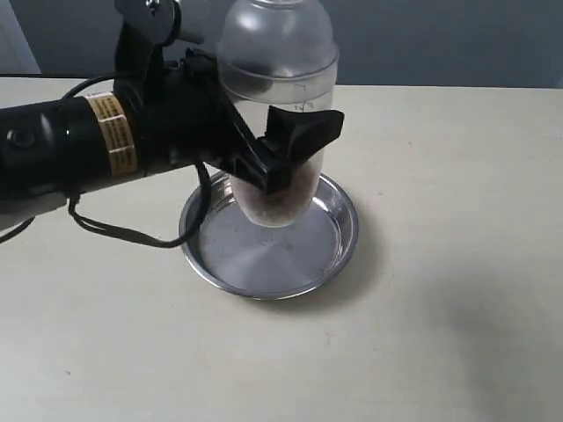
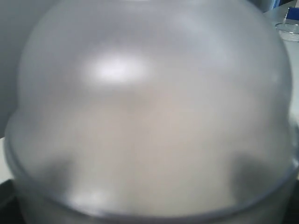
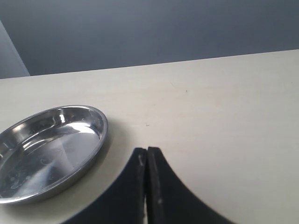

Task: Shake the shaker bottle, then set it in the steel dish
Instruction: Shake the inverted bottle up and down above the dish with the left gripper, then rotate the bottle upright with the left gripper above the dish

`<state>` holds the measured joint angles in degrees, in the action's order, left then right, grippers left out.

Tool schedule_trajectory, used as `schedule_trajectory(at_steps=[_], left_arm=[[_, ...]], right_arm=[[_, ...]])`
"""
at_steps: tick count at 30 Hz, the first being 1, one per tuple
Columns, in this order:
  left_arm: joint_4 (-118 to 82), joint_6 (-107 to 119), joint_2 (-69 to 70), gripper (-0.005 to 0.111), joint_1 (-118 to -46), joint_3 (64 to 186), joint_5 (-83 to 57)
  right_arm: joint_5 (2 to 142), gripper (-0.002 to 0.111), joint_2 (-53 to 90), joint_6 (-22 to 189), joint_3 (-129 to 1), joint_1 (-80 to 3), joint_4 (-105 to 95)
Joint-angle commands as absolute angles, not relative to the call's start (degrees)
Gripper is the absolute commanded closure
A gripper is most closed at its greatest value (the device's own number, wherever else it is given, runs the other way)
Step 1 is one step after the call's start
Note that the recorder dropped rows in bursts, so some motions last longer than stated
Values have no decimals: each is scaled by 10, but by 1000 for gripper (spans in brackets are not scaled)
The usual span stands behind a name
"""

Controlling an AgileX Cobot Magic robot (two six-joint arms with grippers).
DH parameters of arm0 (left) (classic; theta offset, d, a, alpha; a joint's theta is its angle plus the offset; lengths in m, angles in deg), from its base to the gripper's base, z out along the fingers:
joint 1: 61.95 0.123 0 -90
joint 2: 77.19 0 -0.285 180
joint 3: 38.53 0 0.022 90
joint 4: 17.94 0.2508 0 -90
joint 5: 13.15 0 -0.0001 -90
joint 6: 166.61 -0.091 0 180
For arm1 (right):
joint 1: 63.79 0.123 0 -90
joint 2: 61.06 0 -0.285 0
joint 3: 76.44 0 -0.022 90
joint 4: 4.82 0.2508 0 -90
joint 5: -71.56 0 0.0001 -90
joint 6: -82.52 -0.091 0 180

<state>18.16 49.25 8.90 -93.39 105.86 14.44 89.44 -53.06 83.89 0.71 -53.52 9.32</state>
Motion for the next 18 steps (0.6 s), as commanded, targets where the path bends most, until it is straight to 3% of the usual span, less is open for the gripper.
schedule_trajectory(at_steps=[1, 3, 5, 7, 8, 9, 11, 14, 18], left_arm=[[145, 450, 28, 106, -925, 1111, 190], [153, 438, 0, 106, -924, 1116, 107], [98, 435, 79, 106, -915, 1027, 48], [75, 435, 70, 106, -912, 1018, 218], [72, 427, 33, 106, -912, 1069, 317], [78, 429, 10, 106, -912, 1104, 312], [109, 432, -24, 106, -914, 1138, 173], [106, 432, 11, 106, -919, 1083, 12], [92, 434, 10, 106, -927, 1065, 180]], right_arm=[[891, 109, -533, 840, 8, -534, 92], [891, 109, -533, 840, 8, -534, 92], [891, 109, -533, 840, 8, -534, 92], [891, 109, -533, 840, 8, -534, 92], [891, 109, -533, 840, 8, -534, 92], [891, 109, -533, 840, 8, -534, 92], [891, 109, -533, 840, 8, -534, 92], [891, 109, -533, 840, 8, -534, 92], [891, 109, -533, 840, 8, -535, 92]])
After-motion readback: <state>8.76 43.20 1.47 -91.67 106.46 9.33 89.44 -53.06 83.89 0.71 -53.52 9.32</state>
